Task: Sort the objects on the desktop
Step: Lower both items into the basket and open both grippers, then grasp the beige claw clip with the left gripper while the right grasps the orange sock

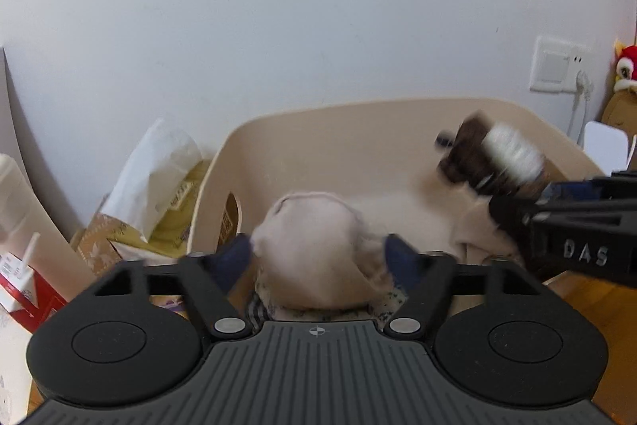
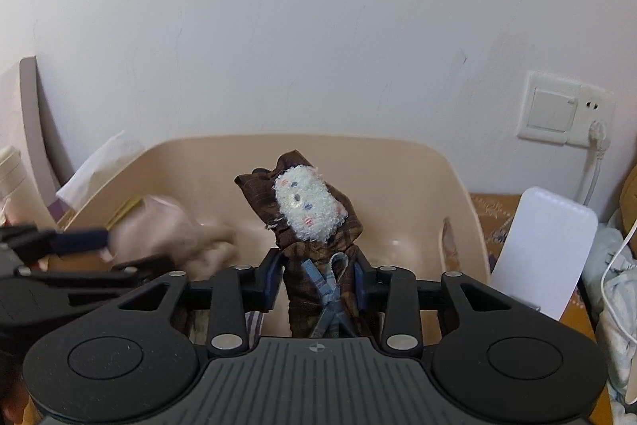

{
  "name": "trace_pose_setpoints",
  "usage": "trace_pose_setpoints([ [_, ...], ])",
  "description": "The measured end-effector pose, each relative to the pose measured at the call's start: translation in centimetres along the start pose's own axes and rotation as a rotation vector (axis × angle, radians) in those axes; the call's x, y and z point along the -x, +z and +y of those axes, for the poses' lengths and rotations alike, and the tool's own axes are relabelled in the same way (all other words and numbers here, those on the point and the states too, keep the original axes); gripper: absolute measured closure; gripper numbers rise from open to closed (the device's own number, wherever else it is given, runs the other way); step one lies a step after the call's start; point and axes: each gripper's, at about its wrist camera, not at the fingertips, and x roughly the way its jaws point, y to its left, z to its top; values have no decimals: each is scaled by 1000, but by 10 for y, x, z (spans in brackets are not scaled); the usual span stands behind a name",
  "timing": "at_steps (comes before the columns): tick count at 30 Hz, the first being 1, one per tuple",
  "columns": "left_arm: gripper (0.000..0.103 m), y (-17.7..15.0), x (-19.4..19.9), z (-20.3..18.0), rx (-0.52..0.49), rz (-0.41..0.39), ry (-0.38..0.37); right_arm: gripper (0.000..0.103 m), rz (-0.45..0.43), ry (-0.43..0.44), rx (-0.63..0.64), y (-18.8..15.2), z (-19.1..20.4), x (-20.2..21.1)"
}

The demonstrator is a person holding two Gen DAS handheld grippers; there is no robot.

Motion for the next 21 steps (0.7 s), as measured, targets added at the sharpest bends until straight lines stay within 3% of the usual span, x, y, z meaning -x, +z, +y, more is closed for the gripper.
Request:
trace_pose_setpoints([
  [5,18,-5,17,-8,-56,-37,18,30,-48,16,-16,0,-2,17],
  [11,18,-11,40,-2,-52,-38,13,6,-110,15,-35,1,10,54],
  [14,17,-17,58,3,-23,-46,0,0,-124,11,-19,1,10,77],
  [21,17,-40,89,16,-12,-42,2,0,-139,34,-92,-25,4,115],
])
